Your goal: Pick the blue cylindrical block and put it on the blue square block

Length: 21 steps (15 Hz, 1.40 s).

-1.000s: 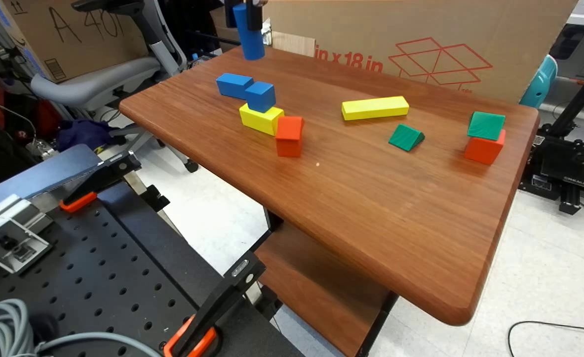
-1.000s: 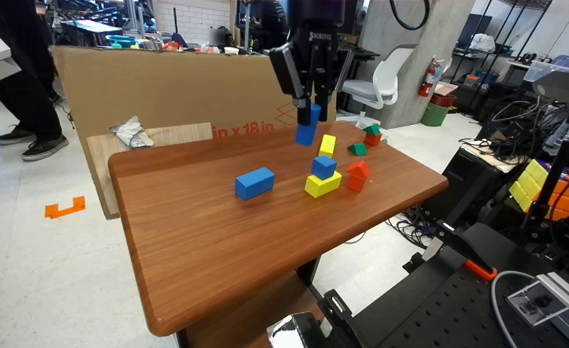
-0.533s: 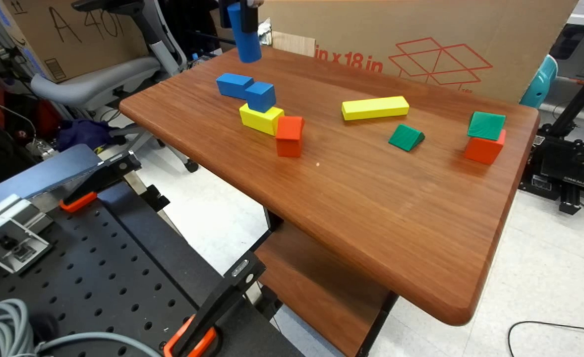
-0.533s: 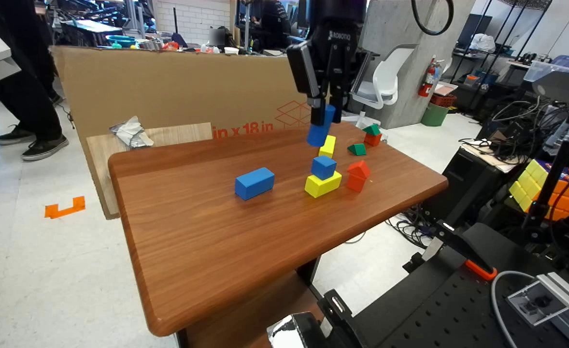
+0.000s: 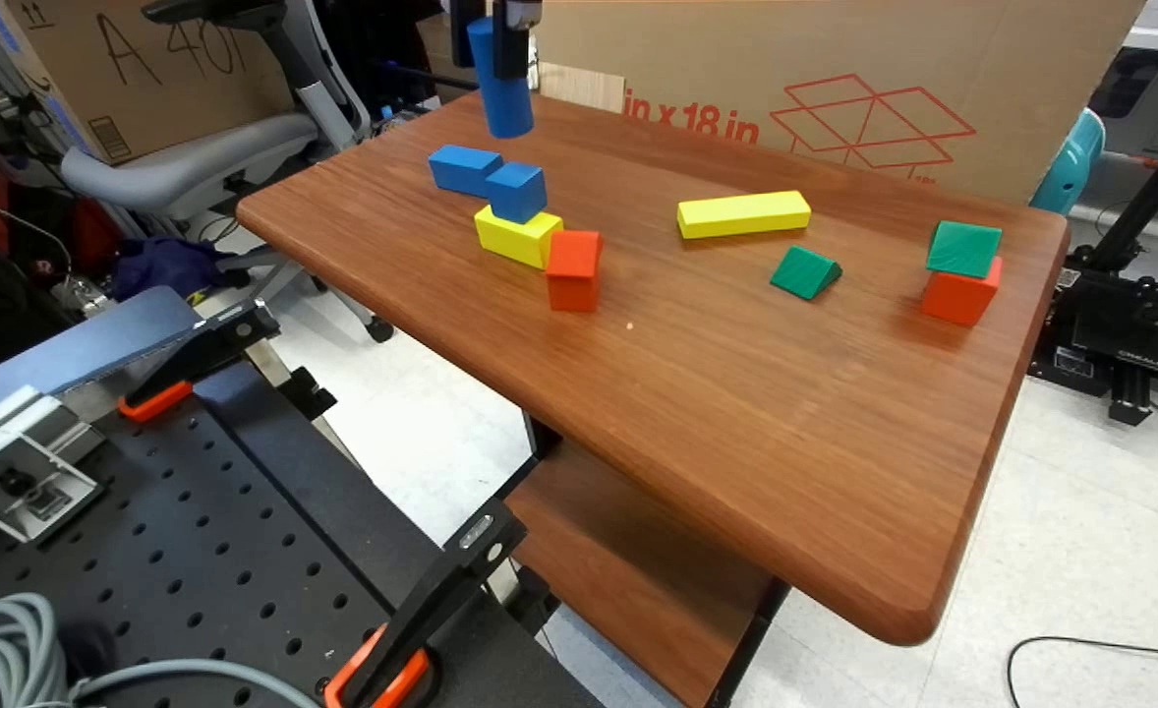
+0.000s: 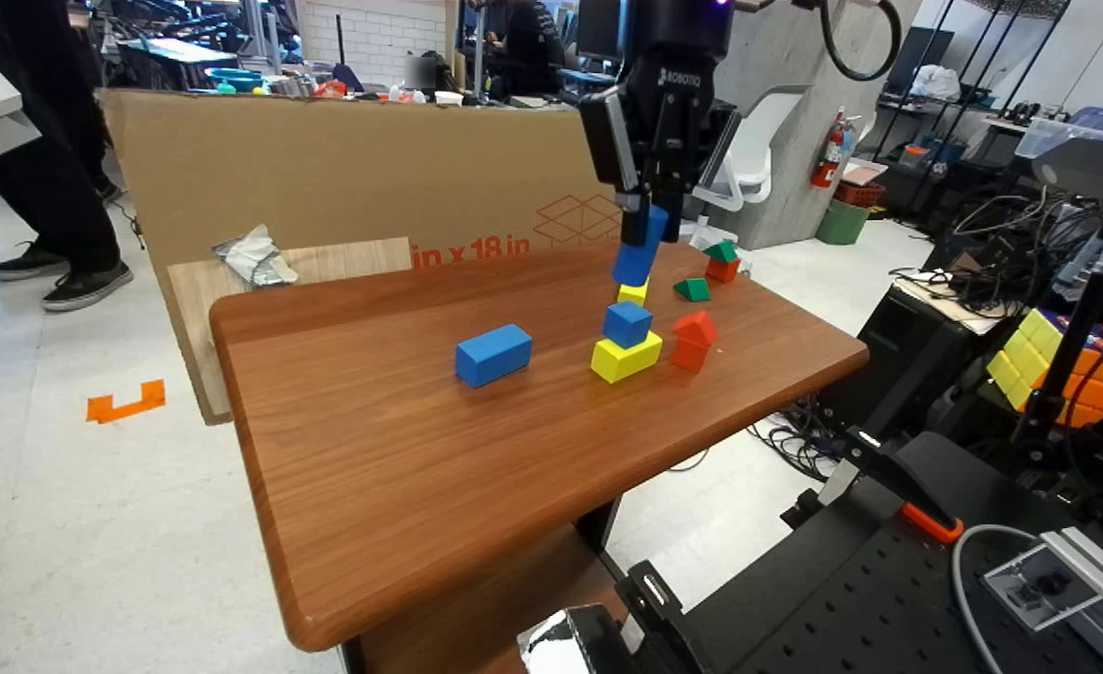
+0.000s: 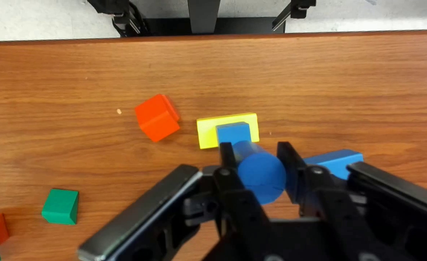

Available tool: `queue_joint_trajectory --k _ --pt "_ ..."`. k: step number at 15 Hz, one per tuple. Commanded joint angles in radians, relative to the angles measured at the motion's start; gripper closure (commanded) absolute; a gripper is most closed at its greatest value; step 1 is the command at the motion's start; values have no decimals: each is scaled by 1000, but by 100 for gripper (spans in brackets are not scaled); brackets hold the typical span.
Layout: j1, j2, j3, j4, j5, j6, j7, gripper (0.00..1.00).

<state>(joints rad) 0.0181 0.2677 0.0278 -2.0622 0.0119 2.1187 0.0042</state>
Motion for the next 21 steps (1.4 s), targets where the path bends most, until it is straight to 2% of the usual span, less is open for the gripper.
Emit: queue_joint_trajectory --k 1,21 --pt "-7 -15 -4 -24 18 15 -3 92" --pt "0 73 -19 28 -4 25 62 92"
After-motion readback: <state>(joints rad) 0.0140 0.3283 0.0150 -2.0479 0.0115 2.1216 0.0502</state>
